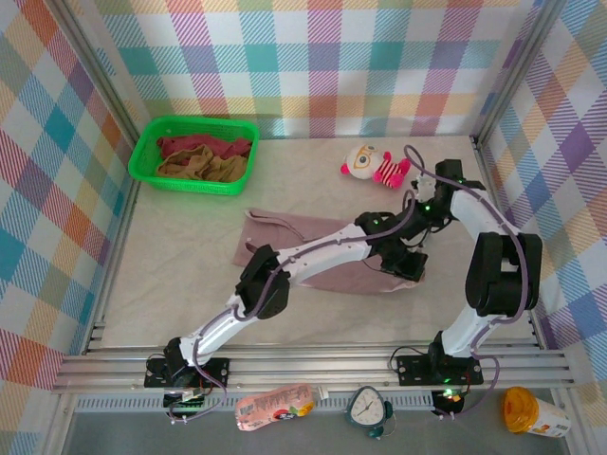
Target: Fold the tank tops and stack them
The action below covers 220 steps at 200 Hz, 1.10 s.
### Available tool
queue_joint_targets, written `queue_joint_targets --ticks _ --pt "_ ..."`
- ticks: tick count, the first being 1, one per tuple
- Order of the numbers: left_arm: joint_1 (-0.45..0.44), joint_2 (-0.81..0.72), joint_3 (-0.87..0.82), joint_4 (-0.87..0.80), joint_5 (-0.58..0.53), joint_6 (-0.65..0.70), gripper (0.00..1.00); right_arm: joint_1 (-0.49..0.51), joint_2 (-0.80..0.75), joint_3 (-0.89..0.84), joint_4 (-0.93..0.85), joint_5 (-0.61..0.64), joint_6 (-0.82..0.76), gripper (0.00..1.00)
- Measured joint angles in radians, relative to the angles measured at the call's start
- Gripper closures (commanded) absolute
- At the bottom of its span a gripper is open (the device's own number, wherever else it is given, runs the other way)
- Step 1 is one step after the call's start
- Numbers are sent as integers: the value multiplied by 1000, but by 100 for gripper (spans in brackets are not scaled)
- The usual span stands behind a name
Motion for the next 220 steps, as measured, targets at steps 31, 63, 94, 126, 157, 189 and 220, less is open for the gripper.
queue_joint_targets --ticks 31,63,94,126,157,189,220 --pt "43 -220 -298 71 27 -43 100 95 0 9 -18 -36 53 96" --pt "115 -410 -575 141 45 -80 100 192 19 85 -24 -64 114 96" --pt "204 -540 -814 179 44 -107 100 283 84 168 -8 -87 181 96" --pt "287 -605 -963 194 36 -109 99 369 181 231 4 -100 237 96" --pt "336 -629 -1050 195 16 -99 98 429 275 292 13 -101 271 95" --pt "356 -640 -1112 210 -23 -91 91 455 345 337 29 -107 307 93" --pt "361 -640 -1128 205 -61 -82 81 460 402 375 36 -109 331 84"
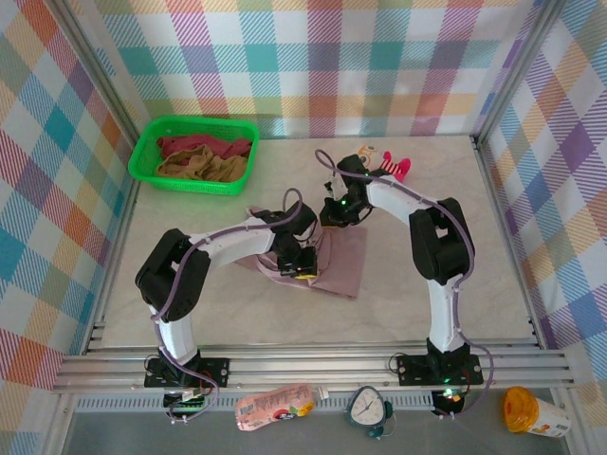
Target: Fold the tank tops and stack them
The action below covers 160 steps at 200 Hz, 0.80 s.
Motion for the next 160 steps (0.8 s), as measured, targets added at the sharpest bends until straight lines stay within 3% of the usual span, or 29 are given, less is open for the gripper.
queue_joint_targets --ticks 40,110,160 --pt "10 -3 0 -51 -95 2 73 8 25 22 28 -27 43 82" --pt "16 -47 61 -174 -222 2 60 22 100 37 209 -192 225 76" --pt "-34 -102 141 -175 -222 -32 44 -18 32 14 195 -179 173 61"
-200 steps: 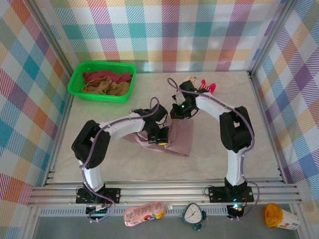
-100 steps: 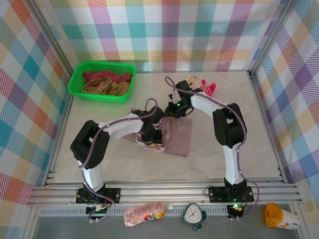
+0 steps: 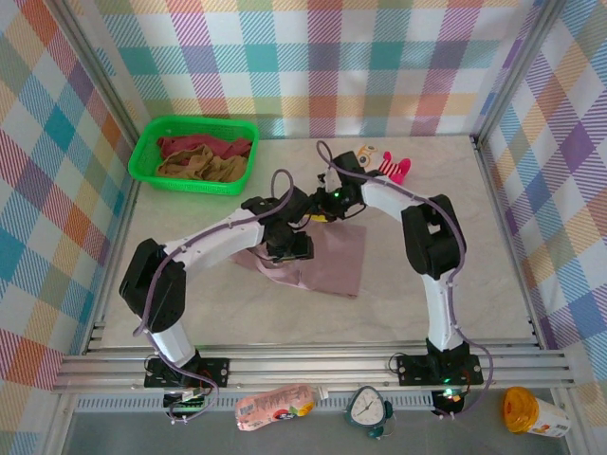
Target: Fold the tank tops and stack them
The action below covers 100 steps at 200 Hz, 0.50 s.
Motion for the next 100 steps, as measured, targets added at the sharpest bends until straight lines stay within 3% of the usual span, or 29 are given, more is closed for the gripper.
queue_joint_targets --ticks 50,100 --pt "-195 179 170 111 55 9 41 -205 -333 -252 -132 131 -188 55" --pt "-295 386 259 111 49 43 42 -233 -280 -299 -175 173 -274 55"
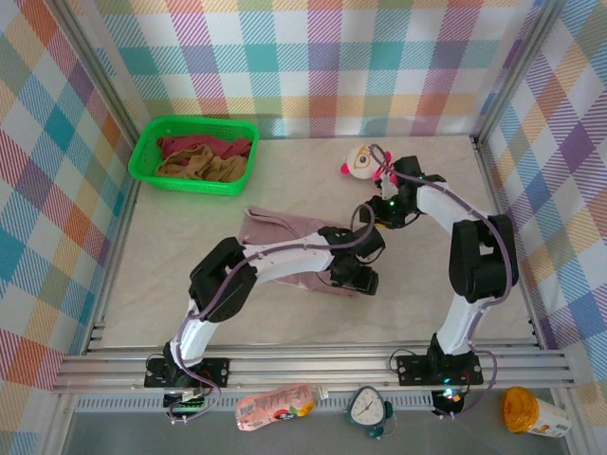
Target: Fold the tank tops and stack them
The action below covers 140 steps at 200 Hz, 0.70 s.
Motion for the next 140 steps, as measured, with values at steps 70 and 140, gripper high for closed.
queue_joint_targets --ticks 70,140 --pt "-7 52 30 -83 -72 38 51 32 143 29 -5 21 0 57" --pt "-11 101 106 -192 -105 95 85 60 184 73 -9 54 -4 83"
